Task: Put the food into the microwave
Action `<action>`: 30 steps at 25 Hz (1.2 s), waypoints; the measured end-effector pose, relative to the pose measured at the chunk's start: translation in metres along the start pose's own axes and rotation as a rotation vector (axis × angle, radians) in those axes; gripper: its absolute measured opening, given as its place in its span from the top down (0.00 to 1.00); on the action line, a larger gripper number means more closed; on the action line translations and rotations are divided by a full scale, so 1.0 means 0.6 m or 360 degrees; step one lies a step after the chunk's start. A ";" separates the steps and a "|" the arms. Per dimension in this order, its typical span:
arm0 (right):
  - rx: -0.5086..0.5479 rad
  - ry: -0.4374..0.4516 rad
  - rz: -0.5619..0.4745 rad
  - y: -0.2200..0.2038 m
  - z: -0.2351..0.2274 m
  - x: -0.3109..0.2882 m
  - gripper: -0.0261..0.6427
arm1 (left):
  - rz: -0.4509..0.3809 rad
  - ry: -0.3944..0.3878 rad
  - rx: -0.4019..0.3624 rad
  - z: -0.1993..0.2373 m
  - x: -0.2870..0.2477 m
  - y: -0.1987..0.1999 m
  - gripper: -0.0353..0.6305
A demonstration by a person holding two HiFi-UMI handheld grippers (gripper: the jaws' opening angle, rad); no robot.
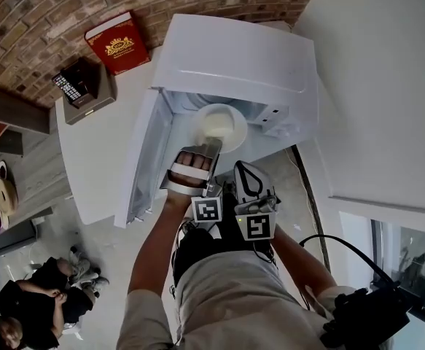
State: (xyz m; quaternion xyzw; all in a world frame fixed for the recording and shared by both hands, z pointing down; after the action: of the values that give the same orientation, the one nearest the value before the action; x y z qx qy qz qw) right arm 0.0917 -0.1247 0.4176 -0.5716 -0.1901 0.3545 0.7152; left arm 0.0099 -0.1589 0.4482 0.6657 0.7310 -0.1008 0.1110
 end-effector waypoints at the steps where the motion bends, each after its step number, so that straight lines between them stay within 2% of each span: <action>1: -0.0003 0.0005 0.0005 -0.007 -0.005 -0.008 0.95 | 0.0012 -0.0021 -0.0005 -0.007 -0.010 -0.002 0.89; 6: 0.0050 0.0068 0.0015 -0.034 -0.009 -0.041 0.95 | 0.0048 -0.0095 -0.0015 -0.033 -0.041 -0.016 0.88; 9: 0.0043 0.0090 -0.0005 -0.046 -0.015 -0.062 0.95 | 0.0016 -0.0049 0.0020 -0.043 -0.065 -0.019 0.89; 12: 0.0017 0.0088 -0.0015 -0.063 -0.027 -0.090 0.95 | 0.0043 0.0007 0.0009 -0.039 -0.101 -0.033 0.89; 16: -0.0029 0.0107 0.0039 -0.085 -0.028 -0.105 0.95 | 0.0085 -0.0041 -0.0024 -0.052 -0.135 -0.045 0.89; 30: -0.0088 0.0140 0.0106 -0.117 -0.067 -0.159 0.95 | 0.0062 -0.0137 -0.0090 -0.070 -0.234 -0.056 0.89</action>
State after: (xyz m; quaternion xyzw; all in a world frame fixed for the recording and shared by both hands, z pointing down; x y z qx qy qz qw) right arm 0.0751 -0.2279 0.4862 -0.6121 -0.1491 0.3473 0.6946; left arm -0.0122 -0.2832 0.5299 0.6715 0.7150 -0.1066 0.1629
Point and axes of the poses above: the fingertips, and each gripper's own axes: x backward along the fingers, z to its left, y out of its top, the point moved 6 cm from there along x, backward along the fingers, and after that the axes turned 5 degrees about -x, right-handed, at the moved point
